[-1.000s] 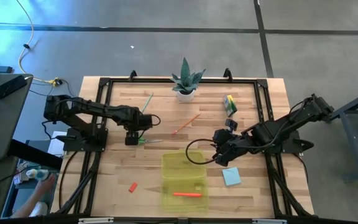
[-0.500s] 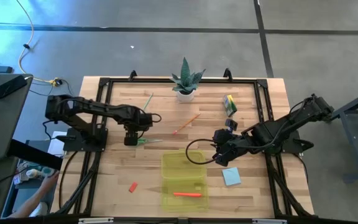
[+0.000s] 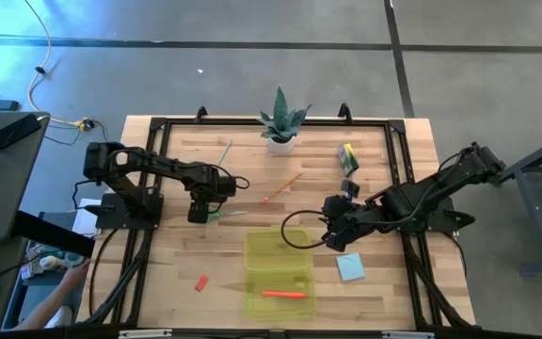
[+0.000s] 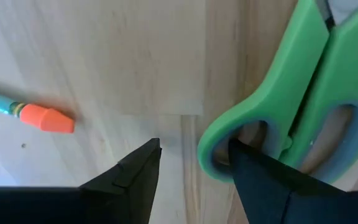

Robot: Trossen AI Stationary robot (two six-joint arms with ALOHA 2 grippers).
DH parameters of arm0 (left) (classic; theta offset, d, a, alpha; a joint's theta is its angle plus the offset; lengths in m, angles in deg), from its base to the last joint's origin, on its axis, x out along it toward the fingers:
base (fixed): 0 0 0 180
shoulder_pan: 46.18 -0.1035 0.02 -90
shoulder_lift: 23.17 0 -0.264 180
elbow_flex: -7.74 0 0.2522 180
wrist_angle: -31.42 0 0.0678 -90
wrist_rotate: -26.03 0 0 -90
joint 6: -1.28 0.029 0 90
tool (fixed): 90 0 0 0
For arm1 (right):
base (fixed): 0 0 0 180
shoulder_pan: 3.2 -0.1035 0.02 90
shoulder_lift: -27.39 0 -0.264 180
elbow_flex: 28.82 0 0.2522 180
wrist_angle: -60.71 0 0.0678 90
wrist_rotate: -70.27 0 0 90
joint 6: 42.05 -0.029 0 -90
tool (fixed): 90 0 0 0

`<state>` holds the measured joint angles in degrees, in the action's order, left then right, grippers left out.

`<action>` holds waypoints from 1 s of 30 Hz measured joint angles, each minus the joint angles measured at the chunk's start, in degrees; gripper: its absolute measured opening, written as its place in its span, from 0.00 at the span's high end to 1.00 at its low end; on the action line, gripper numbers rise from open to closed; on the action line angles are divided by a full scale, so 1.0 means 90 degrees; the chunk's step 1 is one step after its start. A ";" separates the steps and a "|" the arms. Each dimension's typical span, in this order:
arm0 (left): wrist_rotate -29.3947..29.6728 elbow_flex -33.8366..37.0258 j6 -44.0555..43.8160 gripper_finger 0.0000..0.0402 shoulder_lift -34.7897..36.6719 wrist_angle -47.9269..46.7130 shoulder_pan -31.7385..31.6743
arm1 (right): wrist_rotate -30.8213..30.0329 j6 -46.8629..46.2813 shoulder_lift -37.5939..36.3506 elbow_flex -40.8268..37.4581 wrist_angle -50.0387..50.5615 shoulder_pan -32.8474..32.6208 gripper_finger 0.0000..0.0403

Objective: Pack school essentials
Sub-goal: Put the green scissors into the yellow supply box

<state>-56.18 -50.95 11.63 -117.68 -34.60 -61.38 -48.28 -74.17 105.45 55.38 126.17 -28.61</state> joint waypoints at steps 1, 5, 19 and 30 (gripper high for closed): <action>-0.0005 0.0002 0.0032 0.58 -0.0006 0.0009 0.0000 | 0.0001 0.0000 0.0000 0.0000 0.0004 0.0000 0.68; -0.0072 0.0011 0.0100 0.71 -0.0011 0.0021 0.0004 | 0.0001 -0.0002 0.0000 0.0000 0.0015 0.0000 0.68; -0.0286 0.0044 -0.0111 0.94 0.0070 0.0015 0.0041 | 0.0000 -0.0007 0.0000 0.0000 0.0015 0.0000 0.68; -0.0192 -0.0106 -0.0804 0.97 0.1310 0.0045 0.0189 | 0.0000 -0.0170 0.0000 0.0000 0.0013 0.0000 0.68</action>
<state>-57.91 -51.90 4.39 -105.89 -34.19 -59.69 -48.28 -75.70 105.45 55.38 126.29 -28.61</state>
